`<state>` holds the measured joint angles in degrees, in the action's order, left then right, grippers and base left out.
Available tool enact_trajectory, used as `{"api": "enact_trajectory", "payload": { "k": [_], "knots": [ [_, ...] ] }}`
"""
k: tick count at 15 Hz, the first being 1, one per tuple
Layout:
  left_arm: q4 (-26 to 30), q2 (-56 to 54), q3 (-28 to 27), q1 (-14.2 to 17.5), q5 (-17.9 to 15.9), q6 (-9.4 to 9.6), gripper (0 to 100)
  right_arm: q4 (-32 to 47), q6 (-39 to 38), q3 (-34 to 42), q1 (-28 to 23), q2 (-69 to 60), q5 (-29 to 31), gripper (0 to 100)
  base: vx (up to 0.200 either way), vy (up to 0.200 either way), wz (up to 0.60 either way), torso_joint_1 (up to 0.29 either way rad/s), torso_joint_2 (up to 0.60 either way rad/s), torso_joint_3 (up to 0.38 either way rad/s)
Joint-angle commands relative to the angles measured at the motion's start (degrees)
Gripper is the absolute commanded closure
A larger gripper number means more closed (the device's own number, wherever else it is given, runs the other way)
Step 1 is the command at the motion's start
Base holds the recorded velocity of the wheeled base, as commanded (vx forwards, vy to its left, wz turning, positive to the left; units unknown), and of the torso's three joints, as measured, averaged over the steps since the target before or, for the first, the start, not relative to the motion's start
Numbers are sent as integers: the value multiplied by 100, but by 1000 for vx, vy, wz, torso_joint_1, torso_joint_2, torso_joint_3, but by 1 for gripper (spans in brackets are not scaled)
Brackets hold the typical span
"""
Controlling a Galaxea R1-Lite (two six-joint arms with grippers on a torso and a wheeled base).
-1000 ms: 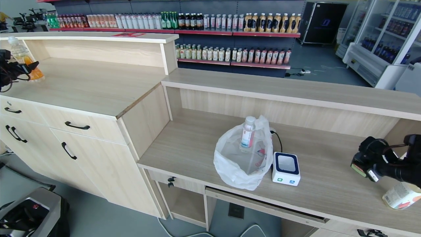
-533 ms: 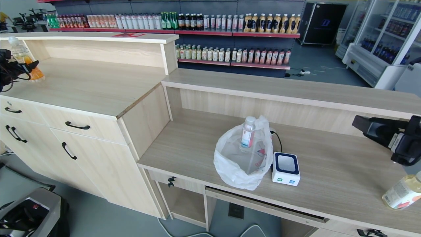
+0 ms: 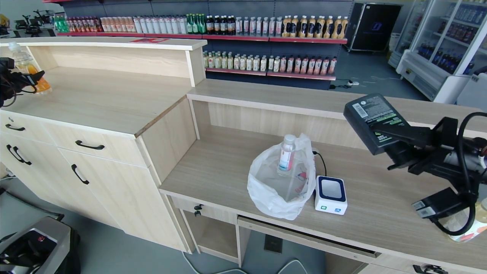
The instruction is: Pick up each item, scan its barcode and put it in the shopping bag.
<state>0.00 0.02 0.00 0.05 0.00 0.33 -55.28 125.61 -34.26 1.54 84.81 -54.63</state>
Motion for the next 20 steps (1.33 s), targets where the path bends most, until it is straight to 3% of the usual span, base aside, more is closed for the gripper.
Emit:
{"api": "enact_trajectory", "payload": {
  "k": [1,4,9,13,20],
  "knots": [
    [0,-2,0,4,0,2,0,-422,60,51,655,-114,22,100,0,0,0,0,0,0],
    [0,-2,0,4,0,2,0,-554,253,174,1121,-316,22,100,0,0,0,0,0,0],
    [0,-2,0,4,0,2,0,-510,376,218,1428,-949,5,100,0,0,0,0,0,0],
    [0,-2,0,4,0,2,0,-413,781,314,2219,-1081,-4,100,0,0,0,0,0,0],
    [0,-2,0,4,0,2,0,747,1343,332,2545,-1353,-13,100,0,0,0,0,0,0]
  ]
}}
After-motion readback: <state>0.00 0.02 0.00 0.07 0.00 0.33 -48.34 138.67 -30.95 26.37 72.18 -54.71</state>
